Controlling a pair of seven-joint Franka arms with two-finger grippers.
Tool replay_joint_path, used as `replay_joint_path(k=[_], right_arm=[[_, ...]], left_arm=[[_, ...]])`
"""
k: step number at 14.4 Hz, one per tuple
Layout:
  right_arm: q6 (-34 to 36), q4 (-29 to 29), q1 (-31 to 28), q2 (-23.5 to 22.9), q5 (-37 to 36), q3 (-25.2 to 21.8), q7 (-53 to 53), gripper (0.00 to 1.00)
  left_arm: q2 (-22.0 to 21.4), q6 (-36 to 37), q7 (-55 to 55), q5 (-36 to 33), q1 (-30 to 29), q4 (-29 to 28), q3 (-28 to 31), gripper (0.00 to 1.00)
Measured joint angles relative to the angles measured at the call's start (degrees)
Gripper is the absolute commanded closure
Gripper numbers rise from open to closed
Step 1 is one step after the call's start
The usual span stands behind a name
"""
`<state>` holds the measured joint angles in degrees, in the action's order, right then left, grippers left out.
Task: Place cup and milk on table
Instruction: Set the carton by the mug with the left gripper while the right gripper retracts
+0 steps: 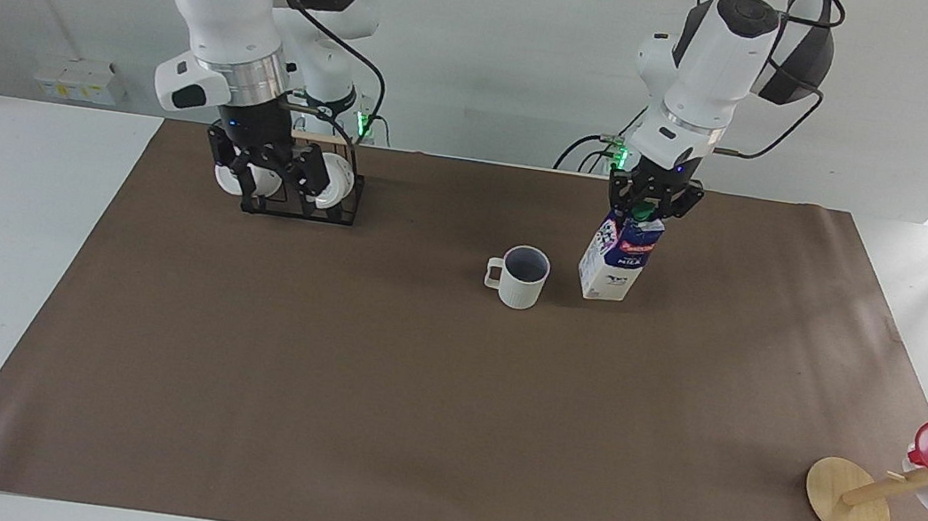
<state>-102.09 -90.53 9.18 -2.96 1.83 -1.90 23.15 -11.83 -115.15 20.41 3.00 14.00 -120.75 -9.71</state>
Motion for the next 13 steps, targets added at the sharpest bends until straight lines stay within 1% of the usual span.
replay_joint_path(k=[2,4,6,11,12,13], right_arm=[[1.5,0.1,-2.4,0.9,-0.3,0.0,-4.1,0.0],[4.1,0.7,-3.7,1.3,-2.1,-0.1,-6.7,0.0],[7.1,1.5,-3.7,1.8,-3.6,-0.1,-6.9,0.0],[15.8,3.7,-3.6,4.0,-3.7,0.4,-6.9,0.0],[16.8,4.0,-3.6,4.3,-3.7,0.5,-6.9,0.0],[17.5,4.1,-3.5,4.5,-3.7,0.6,-6.9,0.0]], left_arm=[[1.3,-2.5,0.0,0.0,0.1,-1.1,0.0,0.51],[2.2,-3.9,0.1,0.0,0.3,-2.1,0.0,0.51],[2.4,-4.7,0.5,0.0,0.8,-2.9,0.0,0.52],[2.4,-6.5,1.4,0.0,1.8,-5.0,-0.1,0.53],[2.4,-7.1,1.4,0.0,1.8,-5.5,0.0,0.52],[2.4,-7.7,1.4,0.0,1.8,-6.1,0.0,0.47]])
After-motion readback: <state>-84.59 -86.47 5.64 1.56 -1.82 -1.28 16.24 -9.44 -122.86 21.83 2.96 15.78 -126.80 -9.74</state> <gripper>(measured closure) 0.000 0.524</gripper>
